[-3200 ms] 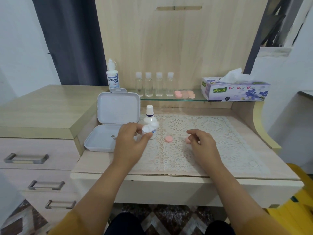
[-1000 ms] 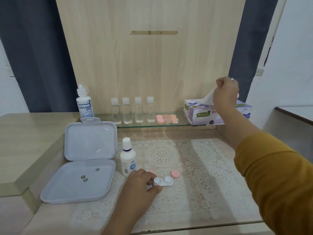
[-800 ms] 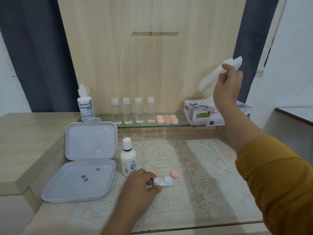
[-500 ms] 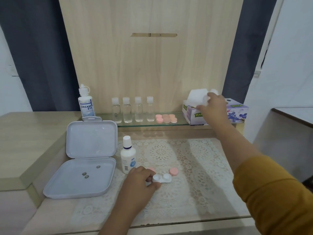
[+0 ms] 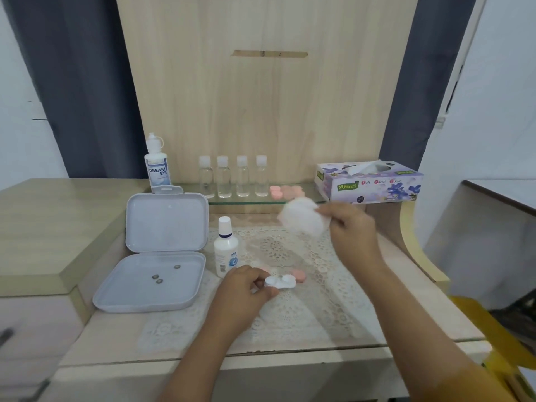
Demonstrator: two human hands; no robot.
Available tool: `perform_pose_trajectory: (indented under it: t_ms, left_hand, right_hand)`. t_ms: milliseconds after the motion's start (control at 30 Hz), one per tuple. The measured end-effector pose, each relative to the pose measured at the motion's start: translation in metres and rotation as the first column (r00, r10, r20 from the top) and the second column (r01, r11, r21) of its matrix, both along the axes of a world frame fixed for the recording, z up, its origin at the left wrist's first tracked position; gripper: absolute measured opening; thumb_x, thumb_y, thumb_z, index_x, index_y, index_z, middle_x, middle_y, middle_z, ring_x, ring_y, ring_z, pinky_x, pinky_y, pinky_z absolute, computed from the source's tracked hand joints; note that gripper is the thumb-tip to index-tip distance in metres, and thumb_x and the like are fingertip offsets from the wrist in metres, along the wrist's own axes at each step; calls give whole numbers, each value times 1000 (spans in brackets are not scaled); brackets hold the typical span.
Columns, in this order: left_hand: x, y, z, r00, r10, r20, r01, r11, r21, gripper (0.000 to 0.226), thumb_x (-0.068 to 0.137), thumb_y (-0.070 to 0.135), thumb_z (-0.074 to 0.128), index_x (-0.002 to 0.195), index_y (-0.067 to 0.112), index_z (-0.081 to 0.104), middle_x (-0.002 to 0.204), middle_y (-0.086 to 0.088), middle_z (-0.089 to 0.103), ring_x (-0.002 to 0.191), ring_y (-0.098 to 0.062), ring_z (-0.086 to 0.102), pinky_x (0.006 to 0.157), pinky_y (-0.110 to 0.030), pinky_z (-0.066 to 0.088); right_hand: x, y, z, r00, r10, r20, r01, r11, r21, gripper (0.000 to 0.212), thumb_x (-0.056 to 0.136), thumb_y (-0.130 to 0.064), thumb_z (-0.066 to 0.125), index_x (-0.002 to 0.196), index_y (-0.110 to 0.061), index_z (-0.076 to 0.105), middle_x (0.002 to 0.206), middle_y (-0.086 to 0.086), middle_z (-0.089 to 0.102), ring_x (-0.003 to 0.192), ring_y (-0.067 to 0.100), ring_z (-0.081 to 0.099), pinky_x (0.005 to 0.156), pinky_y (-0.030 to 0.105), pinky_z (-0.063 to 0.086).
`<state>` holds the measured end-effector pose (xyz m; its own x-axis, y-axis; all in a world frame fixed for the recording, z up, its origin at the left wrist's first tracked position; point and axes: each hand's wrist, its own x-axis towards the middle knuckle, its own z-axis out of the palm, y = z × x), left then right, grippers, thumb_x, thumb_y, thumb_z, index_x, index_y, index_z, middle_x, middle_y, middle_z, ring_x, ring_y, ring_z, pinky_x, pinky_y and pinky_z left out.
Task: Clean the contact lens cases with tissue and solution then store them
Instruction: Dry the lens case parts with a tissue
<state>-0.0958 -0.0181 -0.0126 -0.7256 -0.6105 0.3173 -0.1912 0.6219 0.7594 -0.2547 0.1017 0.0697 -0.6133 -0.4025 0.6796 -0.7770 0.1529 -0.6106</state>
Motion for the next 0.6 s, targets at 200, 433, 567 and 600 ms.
perform_pose_trajectory:
  t_ms: [200,433,567,600]
  left_hand:
    - [4,0,3,991,14,-131,-1,995,98,4,79,16,74,82,17,71,77,6,62,69,2,51,63,-10,37]
    - [9,3,5,982,-71,-175,101,981,167,6,79,12,75,82,17,75,78,-5,66,62,2,49,61,-13,42]
    - [8,1,3,985,-83,-153,107,982,156,5,81,10,72,86,10,74,79,-10,64,64,-2,47,65,-22,43]
    - [9,1,2,985,-84,-149,106,983,150,4,81,9,71,85,9,73,78,-12,62,63,-1,45,65,-21,41]
  right_hand:
    - [40,11,-75,962,229,-148,-176,935,308,30,83,-14,63,112,-10,69,116,0,59,104,13,56,88,6,35]
    - [48,7,-89,932,141,-333,-63,970,233,33,87,-24,45,94,-5,72,88,2,64,74,17,60,56,19,48]
    - [47,9,-90,917,151,-369,-77,975,206,28,85,-20,49,89,-3,72,88,2,65,73,13,59,57,19,48]
    - [46,9,-90,919,162,-359,-88,973,212,28,85,-21,49,89,-4,71,88,2,64,71,13,58,55,20,48]
